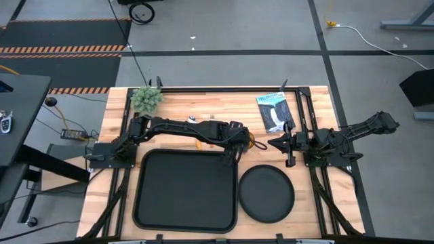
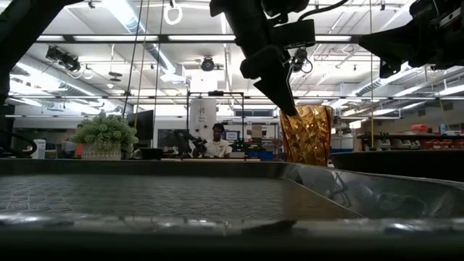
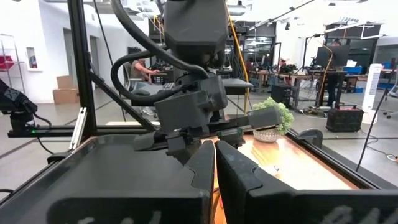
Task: Pick and place plate/cup/fork/spoon on tray
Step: Put the orange glass on the black serving tray
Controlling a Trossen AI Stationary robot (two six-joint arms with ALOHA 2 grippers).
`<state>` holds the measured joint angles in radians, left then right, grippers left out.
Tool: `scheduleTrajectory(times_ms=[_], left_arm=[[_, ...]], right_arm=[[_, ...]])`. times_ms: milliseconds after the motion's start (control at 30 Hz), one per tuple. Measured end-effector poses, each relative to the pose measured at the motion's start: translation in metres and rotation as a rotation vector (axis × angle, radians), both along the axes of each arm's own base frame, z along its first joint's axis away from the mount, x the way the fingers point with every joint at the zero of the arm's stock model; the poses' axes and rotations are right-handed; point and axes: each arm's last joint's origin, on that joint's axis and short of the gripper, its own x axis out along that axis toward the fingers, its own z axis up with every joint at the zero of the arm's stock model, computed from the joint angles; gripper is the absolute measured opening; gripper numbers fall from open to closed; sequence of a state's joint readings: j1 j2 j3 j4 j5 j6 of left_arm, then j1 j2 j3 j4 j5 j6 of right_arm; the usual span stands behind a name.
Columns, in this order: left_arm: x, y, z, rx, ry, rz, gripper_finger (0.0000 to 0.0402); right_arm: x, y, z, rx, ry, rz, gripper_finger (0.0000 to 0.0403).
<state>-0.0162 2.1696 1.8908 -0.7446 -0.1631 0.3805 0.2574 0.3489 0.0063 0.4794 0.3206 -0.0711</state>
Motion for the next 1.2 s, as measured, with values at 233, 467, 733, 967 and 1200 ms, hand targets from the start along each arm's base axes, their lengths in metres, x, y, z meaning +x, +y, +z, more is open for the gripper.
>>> scheduleTrajectory(times_ms=[233,467,733,967,1200], left_arm=[[-0.001,0.002,-0.001,-0.007,0.02,-0.012,0.0045],[-0.002,0.0,0.0,-0.049,0.027,-0.021,0.0014],[-0.007,-0.012,0.054,-0.115,0.016,-0.011,0.0018],[-0.014,-0.04,0.076,-0.266,0.02,-0.007,0.0023],[-0.026,-0.081,0.045,-0.288,0.163,0.011,0.0018]], right_arm=[[0.0,0.0,0.0,0.0,0.001,0.001,0.0023],[0.0,0.0,0.0,0.0,0.001,0.0,0.0023],[0.0,0.0,0.0,0.0,0.001,0.0,0.0023],[0.0,0.0,0.0,0.0,0.002,0.0,0.0023],[0.0,0.0,0.0,-0.001,0.002,0.0,0.0023]])
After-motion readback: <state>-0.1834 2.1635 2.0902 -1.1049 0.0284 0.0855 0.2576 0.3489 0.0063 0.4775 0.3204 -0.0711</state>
